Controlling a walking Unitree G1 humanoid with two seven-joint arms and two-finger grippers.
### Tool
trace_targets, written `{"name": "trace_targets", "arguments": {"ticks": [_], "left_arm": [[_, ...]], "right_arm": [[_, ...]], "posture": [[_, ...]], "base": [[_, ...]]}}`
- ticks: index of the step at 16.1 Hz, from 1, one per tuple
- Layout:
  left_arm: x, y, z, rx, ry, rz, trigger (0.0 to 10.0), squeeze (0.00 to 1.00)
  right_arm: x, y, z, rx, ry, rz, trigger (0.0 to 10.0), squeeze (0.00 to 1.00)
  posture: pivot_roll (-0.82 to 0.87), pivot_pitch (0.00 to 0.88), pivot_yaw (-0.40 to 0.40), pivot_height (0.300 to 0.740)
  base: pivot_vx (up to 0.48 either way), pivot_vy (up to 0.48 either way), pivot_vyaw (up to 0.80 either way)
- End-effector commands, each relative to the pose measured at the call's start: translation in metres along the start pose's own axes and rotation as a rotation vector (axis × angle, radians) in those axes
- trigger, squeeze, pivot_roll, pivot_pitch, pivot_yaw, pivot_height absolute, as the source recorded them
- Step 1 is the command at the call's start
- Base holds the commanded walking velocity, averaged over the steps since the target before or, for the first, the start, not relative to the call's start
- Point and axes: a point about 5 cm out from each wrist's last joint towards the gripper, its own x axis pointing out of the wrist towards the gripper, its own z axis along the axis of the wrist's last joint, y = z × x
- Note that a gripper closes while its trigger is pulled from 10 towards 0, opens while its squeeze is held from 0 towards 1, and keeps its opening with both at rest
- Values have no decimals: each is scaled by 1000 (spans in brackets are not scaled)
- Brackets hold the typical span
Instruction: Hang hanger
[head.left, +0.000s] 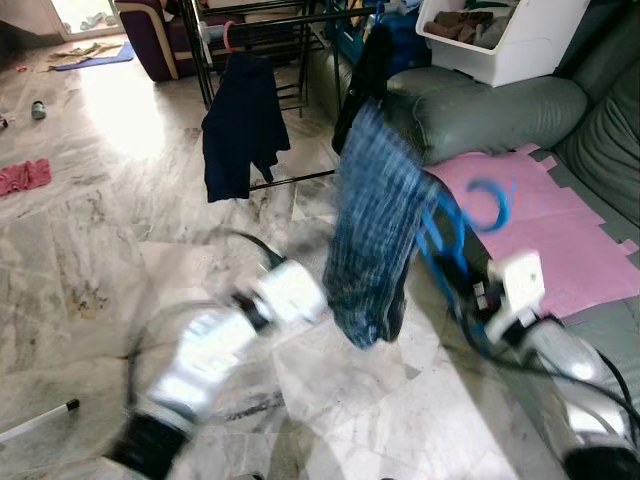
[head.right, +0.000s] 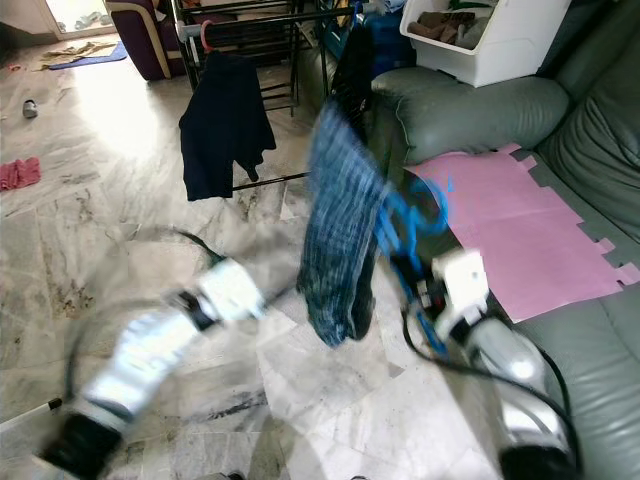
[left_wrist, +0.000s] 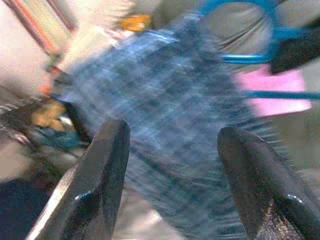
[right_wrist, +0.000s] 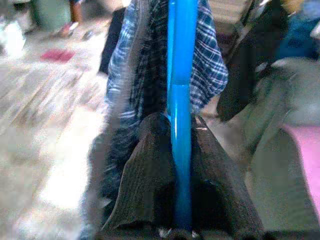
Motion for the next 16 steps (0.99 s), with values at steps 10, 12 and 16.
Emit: {"name": "trace_targets", "arguments": {"ticks": [10, 12, 16], "left_arm": [[-5, 14, -11, 305, -24, -279, 10000, 1000], [-3, 16, -12, 321, -25, -312, 10000, 1000], [-3, 13, -21, 390, -4, -436, 10000, 0]], "right_arm": [[-29, 12, -7, -145, 128, 400, 10000, 0], [-28, 12, -6, -179, 132, 419, 10000, 0], [-32, 11, -6, -293, 180, 515, 10000, 0]], "posture": [[-51, 90, -17, 740], [-52, 89, -14, 740], [-56, 93, -8, 740]], "base": [[0, 0, 0], [0, 0, 0], [0, 0, 0]]}}
